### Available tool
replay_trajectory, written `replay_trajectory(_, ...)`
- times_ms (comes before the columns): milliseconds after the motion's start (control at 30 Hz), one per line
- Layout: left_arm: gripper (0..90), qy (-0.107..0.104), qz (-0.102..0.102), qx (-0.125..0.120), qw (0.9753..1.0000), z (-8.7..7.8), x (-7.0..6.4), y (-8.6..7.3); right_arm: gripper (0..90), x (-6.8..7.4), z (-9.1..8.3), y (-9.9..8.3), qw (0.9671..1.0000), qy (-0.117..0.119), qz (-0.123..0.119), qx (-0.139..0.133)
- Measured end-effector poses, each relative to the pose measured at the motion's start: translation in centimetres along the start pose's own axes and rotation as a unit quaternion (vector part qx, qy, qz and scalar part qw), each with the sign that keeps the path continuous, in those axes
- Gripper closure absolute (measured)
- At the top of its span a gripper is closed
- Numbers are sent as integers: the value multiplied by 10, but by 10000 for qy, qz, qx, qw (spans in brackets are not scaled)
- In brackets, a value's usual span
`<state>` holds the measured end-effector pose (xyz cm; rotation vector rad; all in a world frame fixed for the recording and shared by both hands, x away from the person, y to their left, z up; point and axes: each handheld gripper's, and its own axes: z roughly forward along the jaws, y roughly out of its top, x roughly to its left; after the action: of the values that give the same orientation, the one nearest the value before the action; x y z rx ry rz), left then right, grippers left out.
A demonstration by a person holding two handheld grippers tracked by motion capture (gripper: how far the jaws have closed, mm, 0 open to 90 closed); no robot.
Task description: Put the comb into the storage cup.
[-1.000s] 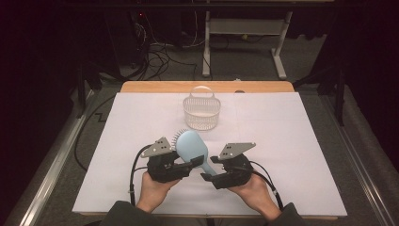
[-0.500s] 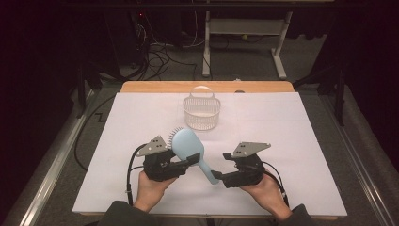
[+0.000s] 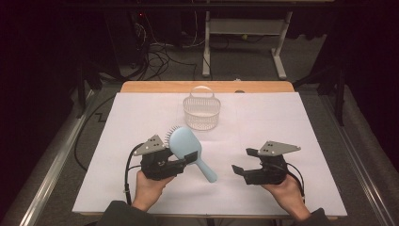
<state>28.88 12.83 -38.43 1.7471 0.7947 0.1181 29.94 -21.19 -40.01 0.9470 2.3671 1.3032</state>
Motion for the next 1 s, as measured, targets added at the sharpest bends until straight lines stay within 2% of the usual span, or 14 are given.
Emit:
replay_trajectory(233, 508, 27, 9, -11, 10000, -1, 0, 0, 192, -13, -17, -11, 9995, -161, 147, -249)
replay_trajectory(433, 507, 70, -2, -17, 10000, -3, 2, -1, 173, -26, -31, -28, 9986, -261, 240, -401)
replay_trajectory(667, 507, 76, 2, 27, 10000, -1, 2, -2, 167, -40, -41, -49, 9974, -415, 414, -419)
replay_trajectory(767, 507, 98, 4, 25, 9999, -2, 3, -2, 168, -44, -46, -57, 9961, -581, 436, -507)
replay_trajectory(1000, 507, 189, -5, 41, 9998, -4, 5, -4, 168, -55, -57, -77, 9921, -823, 669, -666)
